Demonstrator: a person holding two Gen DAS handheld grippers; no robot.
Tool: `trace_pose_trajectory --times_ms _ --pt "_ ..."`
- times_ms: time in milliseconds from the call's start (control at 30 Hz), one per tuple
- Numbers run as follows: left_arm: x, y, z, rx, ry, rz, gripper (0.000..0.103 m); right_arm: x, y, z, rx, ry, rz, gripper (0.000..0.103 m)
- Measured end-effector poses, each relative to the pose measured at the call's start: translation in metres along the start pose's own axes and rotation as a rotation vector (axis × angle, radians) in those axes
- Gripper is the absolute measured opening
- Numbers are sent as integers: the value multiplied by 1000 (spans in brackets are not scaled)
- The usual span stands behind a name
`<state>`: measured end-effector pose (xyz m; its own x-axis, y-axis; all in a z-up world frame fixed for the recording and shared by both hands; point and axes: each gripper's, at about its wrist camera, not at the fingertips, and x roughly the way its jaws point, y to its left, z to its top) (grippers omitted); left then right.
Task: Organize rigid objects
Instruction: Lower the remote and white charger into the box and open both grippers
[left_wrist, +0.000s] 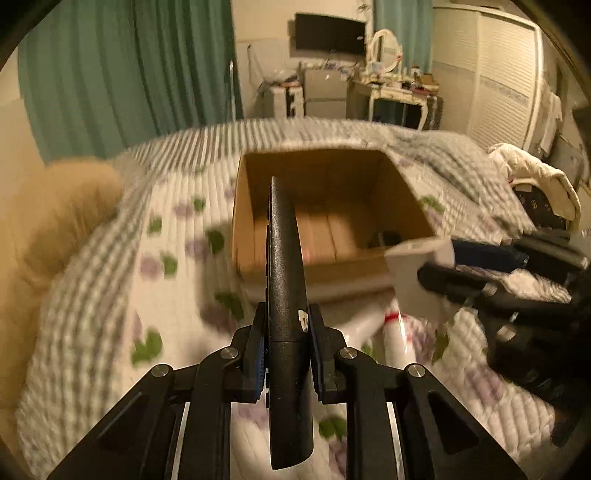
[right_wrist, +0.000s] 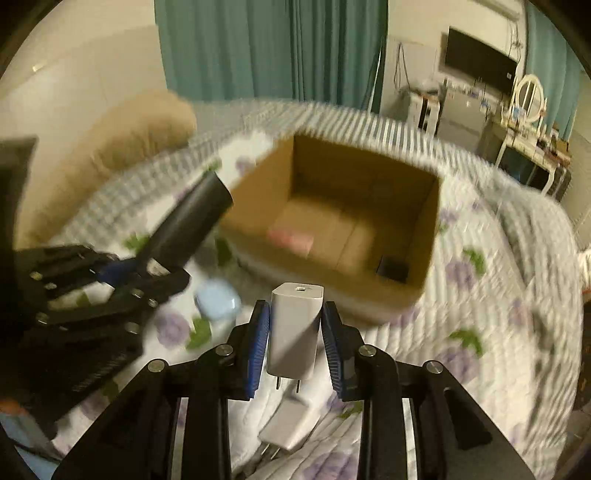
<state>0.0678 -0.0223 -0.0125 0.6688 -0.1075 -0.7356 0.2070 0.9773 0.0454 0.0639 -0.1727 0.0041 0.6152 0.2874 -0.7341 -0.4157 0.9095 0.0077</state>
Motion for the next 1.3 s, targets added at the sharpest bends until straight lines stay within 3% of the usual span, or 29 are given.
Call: trace_pose_trajectory --times_ms 167,267,400,567,733,967,1300 --pt "-18 -1 57 48 -100 31 20 -38 -15 59 -24 -122 -54 28" --pt "-15 1 93 48 -110 19 20 -48 -24 94 -32 -164 -66 28" --pt "2 1 132 51 -118 36 20 -41 -37 132 -38 -177 -101 28" --pt "43 0 149 43 -82 37 20 -8 -54 159 -12 -143 -112 28" --pt "89 0 139 26 -29 37 20 37 -69 162 20 -70 -122 28" --pt "144 1 116 24 39 29 20 102 -91 135 80 37 -105 28" --pt "174 -4 99 28 71 28 20 154 -104 103 122 134 -120 28"
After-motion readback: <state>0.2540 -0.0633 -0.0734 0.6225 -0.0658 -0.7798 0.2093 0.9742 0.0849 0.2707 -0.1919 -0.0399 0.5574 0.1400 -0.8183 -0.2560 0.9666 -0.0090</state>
